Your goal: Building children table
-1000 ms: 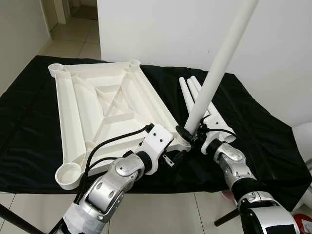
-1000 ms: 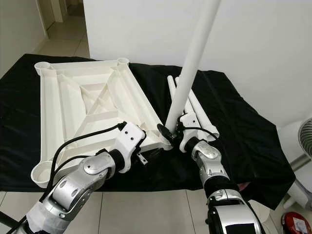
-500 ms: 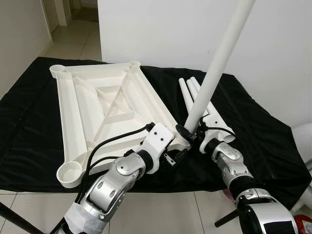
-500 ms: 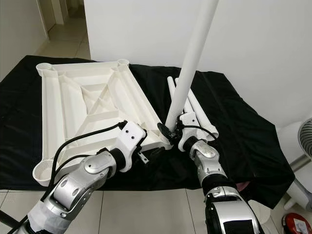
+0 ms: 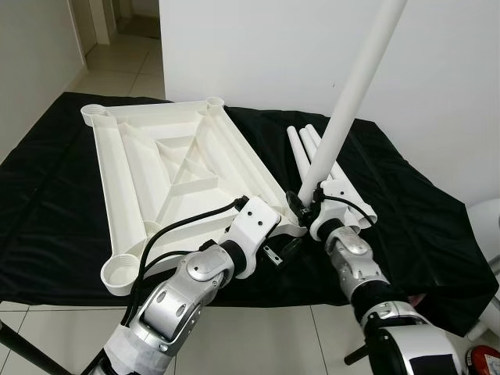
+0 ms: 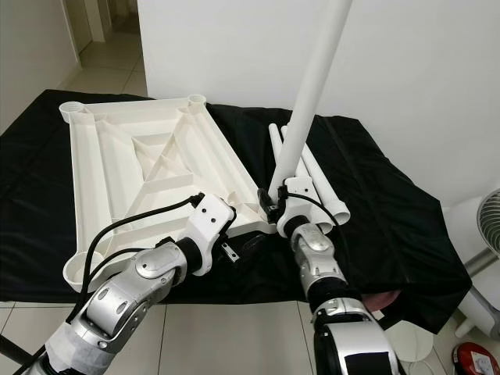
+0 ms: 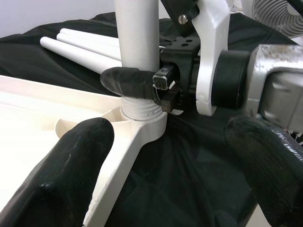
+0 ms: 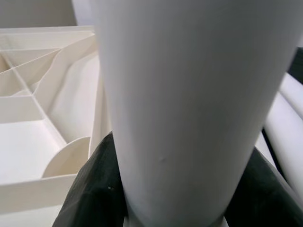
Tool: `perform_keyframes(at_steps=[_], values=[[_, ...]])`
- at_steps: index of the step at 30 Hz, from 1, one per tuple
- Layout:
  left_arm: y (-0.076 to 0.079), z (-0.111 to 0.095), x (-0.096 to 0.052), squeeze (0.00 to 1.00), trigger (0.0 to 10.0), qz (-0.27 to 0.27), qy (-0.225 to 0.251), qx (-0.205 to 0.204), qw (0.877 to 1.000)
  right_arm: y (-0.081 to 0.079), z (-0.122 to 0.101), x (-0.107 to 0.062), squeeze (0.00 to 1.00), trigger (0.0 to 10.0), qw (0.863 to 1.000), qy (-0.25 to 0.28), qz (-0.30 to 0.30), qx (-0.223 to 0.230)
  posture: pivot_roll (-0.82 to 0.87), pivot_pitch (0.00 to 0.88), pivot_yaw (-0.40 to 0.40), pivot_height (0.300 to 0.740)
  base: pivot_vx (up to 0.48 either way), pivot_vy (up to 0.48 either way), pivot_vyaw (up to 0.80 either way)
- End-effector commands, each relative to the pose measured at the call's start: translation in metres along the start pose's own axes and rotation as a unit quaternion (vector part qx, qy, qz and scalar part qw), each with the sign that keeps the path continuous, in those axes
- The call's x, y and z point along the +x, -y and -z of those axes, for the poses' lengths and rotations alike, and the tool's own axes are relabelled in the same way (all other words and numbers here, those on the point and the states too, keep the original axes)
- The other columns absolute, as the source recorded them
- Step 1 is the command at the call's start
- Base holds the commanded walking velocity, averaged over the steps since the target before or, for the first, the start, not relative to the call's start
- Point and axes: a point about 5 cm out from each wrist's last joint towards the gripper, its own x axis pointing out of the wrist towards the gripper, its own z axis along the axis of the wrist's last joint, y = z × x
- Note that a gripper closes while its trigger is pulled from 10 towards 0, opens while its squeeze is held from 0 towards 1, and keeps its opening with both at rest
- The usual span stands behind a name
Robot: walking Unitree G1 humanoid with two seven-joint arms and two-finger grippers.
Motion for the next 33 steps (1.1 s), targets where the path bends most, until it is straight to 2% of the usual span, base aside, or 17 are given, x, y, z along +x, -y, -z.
perform_keyframes(at_steps=[1, 3, 4, 6, 8, 12, 19, 25, 26, 28, 29, 31, 32, 33], values=[[-0.001, 0.000, 0.002, 0.00, 10.0, 0.014, -0.001, 0.008, 1.000, -0.002, 0.016, -0.006, 0.00, 10.0, 0.999, -0.040, 0.020, 0.004, 0.01, 0.000, -0.109, 0.740, 0.000, 0.000, 0.00], [-0.006, -0.001, 0.001, 0.00, 10.0, 0.006, 0.001, 0.013, 1.000, -0.014, 0.016, -0.008, 0.00, 10.0, 0.997, -0.036, 0.069, 0.011, 0.01, 0.000, -0.109, 0.740, 0.000, 0.000, 0.00], [-0.006, -0.001, 0.001, 0.00, 10.0, 0.006, 0.001, 0.013, 1.000, -0.014, 0.016, -0.008, 0.00, 10.0, 0.997, -0.036, 0.069, 0.011, 0.01, 0.000, -0.109, 0.740, 0.000, 0.000, 0.00], [-0.011, -0.002, 0.000, 0.00, 10.0, -0.003, 0.002, 0.016, 1.000, -0.029, 0.015, -0.011, 0.00, 10.0, 0.996, -0.030, 0.081, 0.019, 0.01, 0.000, -0.112, 0.740, 0.000, 0.000, 0.00], [-0.012, -0.002, 0.000, 0.00, 10.0, -0.004, 0.002, 0.016, 1.000, -0.032, 0.015, -0.011, 0.00, 10.0, 0.996, -0.029, 0.082, 0.020, 0.01, 0.000, -0.112, 0.740, 0.000, 0.000, 0.00], [-0.022, -0.003, -0.002, 0.00, 10.0, -0.027, 0.006, 0.009, 1.000, -0.048, 0.013, -0.020, 0.00, 10.0, 0.995, -0.022, 0.091, 0.034, 0.01, 0.000, -0.117, 0.740, 0.000, 0.000, 0.00], [-0.030, -0.003, -0.005, 0.00, 10.0, -0.036, 0.010, 0.012, 0.999, -0.057, 0.007, -0.031, 0.00, 10.0, 0.994, -0.024, 0.099, 0.036, 0.01, 0.000, -0.122, 0.740, 0.000, 0.000, 0.00], [-0.031, -0.002, -0.007, 0.00, 10.0, -0.039, 0.011, 0.016, 0.999, -0.056, 0.003, -0.037, 0.00, 10.0, 0.994, -0.023, 0.101, 0.032, 0.01, 0.000, -0.123, 0.740, 0.000, 0.000, 0.00], [-0.030, -0.001, -0.008, 0.00, 10.0, -0.032, 0.011, 0.013, 0.999, -0.052, 0.003, -0.039, 0.58, 10.0, 0.994, -0.021, 0.102, 0.022, 0.01, 0.000, -0.123, 0.740, 0.000, 0.000, 0.00], [-0.029, 0.000, -0.008, 0.00, 10.0, -0.027, 0.010, 0.012, 1.000, -0.049, 0.003, -0.039, 0.58, 10.0, 0.994, -0.020, 0.103, 0.017, 0.01, 0.000, -0.123, 0.740, 0.000, 0.000, 0.00], [-0.028, 0.000, -0.008, 0.00, 10.0, -0.017, 0.010, 0.006, 1.000, -0.047, 0.004, -0.040, 1.00, 10.0, 0.995, -0.018, 0.095, 0.016, 0.01, 0.000, -0.123, 0.740, 0.000, 0.000, 0.00], [-0.026, 0.001, -0.009, 0.00, 10.0, -0.004, 0.010, -0.001, 1.000, -0.043, 0.004, -0.041, 1.00, 10.0, 0.996, -0.016, 0.089, 0.006, 0.01, 0.000, -0.123, 0.740, 0.000, 0.000, 0.00], [-0.024, 0.001, -0.010, 0.28, 10.0, 0.006, 0.011, -0.008, 1.000, -0.041, 0.003, -0.041, 1.00, 10.0, 0.996, -0.013, 0.086, 0.008, 0.01, 0.000, -0.123, 0.740, 0.000, 0.000, 0.00], [-0.024, 0.001, -0.011, 0.65, 10.0, 0.009, 0.009, -0.006, 1.000, -0.037, 0.001, -0.041, 1.00, 10.0, 0.996, -0.006, 0.084, 0.000, 0.01, 0.000, -0.123, 0.740, 0.000, 0.000, 0.00]])
